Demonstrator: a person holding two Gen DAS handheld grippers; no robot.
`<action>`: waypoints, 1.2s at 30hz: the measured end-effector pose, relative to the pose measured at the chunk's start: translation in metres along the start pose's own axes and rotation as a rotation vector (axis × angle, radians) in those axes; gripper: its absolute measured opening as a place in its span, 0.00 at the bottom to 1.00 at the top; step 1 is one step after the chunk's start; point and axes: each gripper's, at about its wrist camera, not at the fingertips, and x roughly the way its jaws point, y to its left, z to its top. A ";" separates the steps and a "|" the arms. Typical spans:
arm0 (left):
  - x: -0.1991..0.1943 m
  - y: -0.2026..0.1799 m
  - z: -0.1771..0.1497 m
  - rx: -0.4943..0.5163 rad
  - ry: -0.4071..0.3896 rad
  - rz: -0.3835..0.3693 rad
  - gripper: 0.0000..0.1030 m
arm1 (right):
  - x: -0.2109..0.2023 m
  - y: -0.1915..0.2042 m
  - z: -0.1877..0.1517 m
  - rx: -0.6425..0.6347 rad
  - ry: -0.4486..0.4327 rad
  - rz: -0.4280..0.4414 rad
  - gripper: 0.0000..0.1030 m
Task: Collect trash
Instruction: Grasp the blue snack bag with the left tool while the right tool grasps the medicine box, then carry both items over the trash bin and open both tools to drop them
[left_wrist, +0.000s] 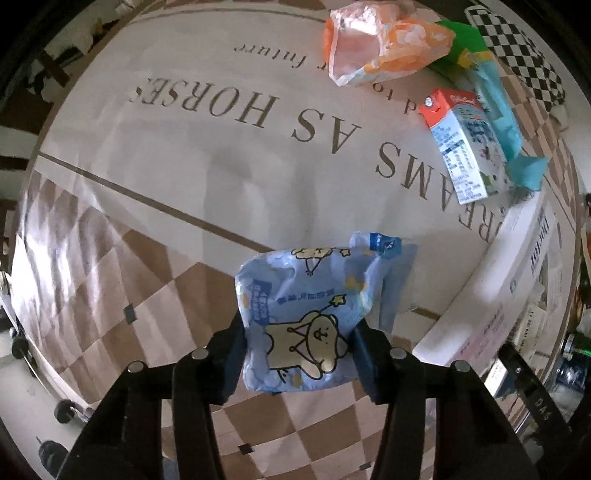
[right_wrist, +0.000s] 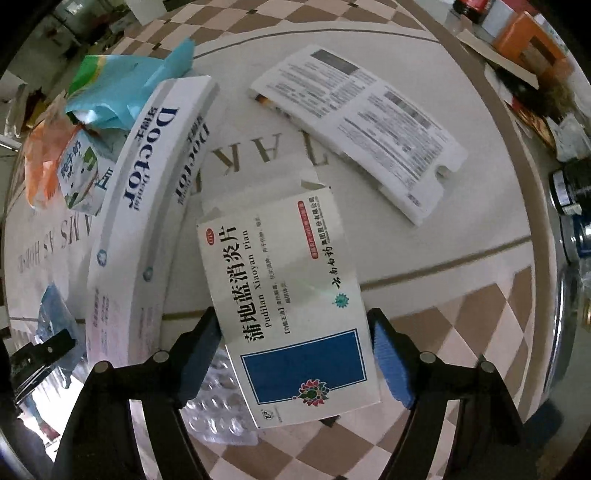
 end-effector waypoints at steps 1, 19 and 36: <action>-0.005 0.001 -0.003 0.013 -0.015 0.006 0.46 | -0.003 -0.002 -0.002 -0.001 -0.006 -0.002 0.78; -0.107 0.068 -0.105 0.225 -0.279 0.010 0.46 | -0.098 0.031 -0.146 -0.030 -0.239 0.059 0.77; 0.006 0.201 -0.266 0.297 -0.002 -0.085 0.47 | -0.031 0.080 -0.435 0.113 -0.028 0.175 0.77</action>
